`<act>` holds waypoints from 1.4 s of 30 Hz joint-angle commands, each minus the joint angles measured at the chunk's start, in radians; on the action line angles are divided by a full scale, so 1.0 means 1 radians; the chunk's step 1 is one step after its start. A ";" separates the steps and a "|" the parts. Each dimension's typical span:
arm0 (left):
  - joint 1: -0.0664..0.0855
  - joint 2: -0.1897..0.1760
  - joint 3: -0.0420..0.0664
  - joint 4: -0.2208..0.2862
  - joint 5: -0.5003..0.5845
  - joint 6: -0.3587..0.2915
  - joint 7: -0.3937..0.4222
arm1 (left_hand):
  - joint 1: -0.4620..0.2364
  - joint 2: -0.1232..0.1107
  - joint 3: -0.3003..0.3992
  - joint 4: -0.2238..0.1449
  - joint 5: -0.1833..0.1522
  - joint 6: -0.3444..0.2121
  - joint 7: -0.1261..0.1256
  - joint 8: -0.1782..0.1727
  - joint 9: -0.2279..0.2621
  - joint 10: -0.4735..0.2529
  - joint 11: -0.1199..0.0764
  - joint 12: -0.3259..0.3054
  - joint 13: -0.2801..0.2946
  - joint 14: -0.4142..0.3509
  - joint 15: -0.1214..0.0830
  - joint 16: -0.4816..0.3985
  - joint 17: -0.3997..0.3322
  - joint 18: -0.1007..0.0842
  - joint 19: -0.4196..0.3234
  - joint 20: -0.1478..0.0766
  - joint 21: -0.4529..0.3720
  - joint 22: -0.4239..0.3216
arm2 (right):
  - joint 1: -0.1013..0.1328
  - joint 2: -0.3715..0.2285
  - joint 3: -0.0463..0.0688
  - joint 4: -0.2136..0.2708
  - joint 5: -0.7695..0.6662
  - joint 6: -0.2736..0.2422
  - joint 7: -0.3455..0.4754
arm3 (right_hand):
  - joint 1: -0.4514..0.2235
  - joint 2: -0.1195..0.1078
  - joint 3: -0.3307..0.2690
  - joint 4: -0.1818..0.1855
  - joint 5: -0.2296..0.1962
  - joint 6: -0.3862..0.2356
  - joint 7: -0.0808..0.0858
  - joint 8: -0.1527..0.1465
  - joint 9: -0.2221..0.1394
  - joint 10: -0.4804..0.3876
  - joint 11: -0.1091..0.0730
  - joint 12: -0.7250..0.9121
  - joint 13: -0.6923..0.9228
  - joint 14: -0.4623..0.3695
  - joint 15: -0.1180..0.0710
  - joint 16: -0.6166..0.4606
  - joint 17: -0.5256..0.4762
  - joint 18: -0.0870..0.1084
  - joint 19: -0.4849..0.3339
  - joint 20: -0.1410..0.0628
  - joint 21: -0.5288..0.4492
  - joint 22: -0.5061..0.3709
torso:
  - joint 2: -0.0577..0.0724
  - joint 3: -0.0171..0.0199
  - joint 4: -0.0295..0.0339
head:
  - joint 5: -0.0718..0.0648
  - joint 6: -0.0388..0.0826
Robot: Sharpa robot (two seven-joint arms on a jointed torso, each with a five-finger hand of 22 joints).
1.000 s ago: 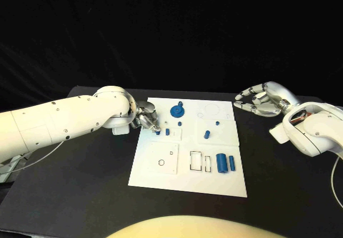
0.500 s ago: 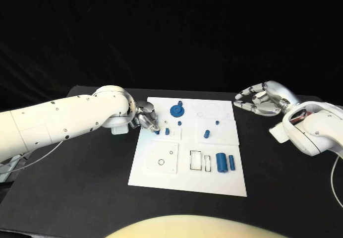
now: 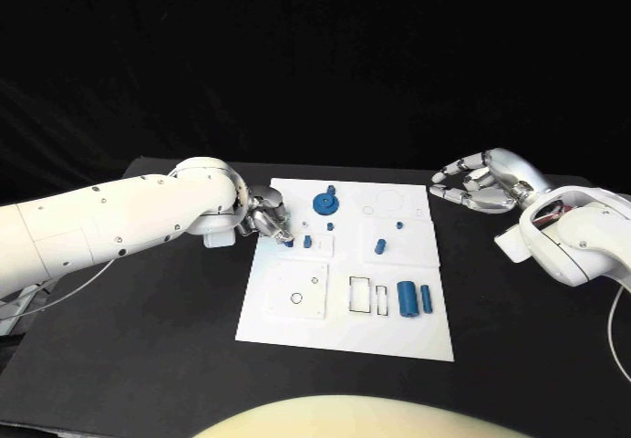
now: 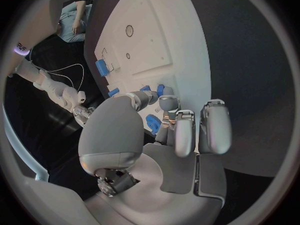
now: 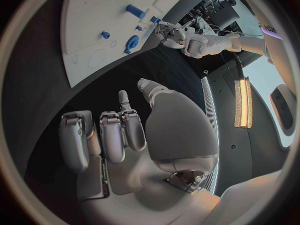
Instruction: Assemble the parts on the task board
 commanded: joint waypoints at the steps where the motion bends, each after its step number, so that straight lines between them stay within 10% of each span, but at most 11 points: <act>1: -0.002 0.004 -0.001 0.005 0.007 0.025 -0.006 | 0.010 0.002 0.209 -0.201 0.006 0.004 0.000 0.002 0.000 0.010 0.000 0.006 0.001 0.097 -0.005 0.004 0.235 -0.013 0.006 0.000 0.005 0.001 | -0.001 0.001 0.000 0.001 -0.003 0.011 0.008 | -0.013 0.001 -0.001 0.004 0.005 -0.002 -0.004 0.006 0.001 -0.003 -0.007 -0.003 0.136 0.074 -0.007 -0.006 0.127 0.008 0.072 -0.006 -0.004 0.233 | 0.000 0.0009 -0.0014 | 0.001 -0.002; 34: -0.004 0.035 -0.010 -0.021 0.052 0.021 -0.053 | -0.032 0.003 0.189 -0.183 0.009 0.011 -0.002 -0.013 -0.005 0.021 -0.001 -0.003 -0.004 0.097 -0.005 0.004 0.235 -0.012 0.003 0.000 0.002 -0.002 | -0.001 0.000 0.000 0.001 -0.003 0.009 0.008 | -0.013 0.000 0.000 0.004 0.006 -0.003 -0.004 0.008 0.001 -0.004 -0.007 -0.004 0.135 0.073 -0.008 -0.007 0.124 0.009 0.070 -0.007 -0.006 0.232 | -0.001 -0.0001 0.0009 | -0.008 -0.010; 38: -0.004 0.035 -0.010 -0.025 0.064 0.015 -0.061 | -0.067 0.002 0.123 -0.154 -0.002 0.007 -0.011 -0.020 -0.004 0.021 -0.006 -0.012 -0.011 0.096 -0.009 0.002 0.232 -0.012 0.002 0.000 0.000 -0.003 | -0.001 0.000 0.000 0.000 -0.003 0.008 0.008 | -0.013 0.000 0.000 0.004 0.006 -0.003 -0.004 0.008 0.001 -0.004 -0.007 -0.004 0.135 0.073 -0.008 -0.007 0.124 0.009 0.070 -0.007 -0.006 0.232 | -0.001 -0.0005 0.0006 | -0.007 -0.007; 42: -0.004 0.034 -0.010 -0.028 0.074 0.001 -0.067 | -0.182 -0.003 0.022 -0.035 -0.014 0.018 -0.006 -0.041 -0.017 0.011 0.000 -0.020 -0.018 0.095 -0.006 -0.001 0.227 -0.012 0.002 0.001 -0.004 -0.006 | -0.001 0.000 0.000 0.000 -0.003 0.008 0.009 | -0.013 0.000 0.000 0.004 0.006 -0.004 -0.004 0.008 0.001 -0.005 -0.007 -0.005 0.134 0.073 -0.008 -0.007 0.124 0.009 0.070 -0.007 -0.007 0.232 | -0.001 -0.0005 0.0003 | -0.006 -0.006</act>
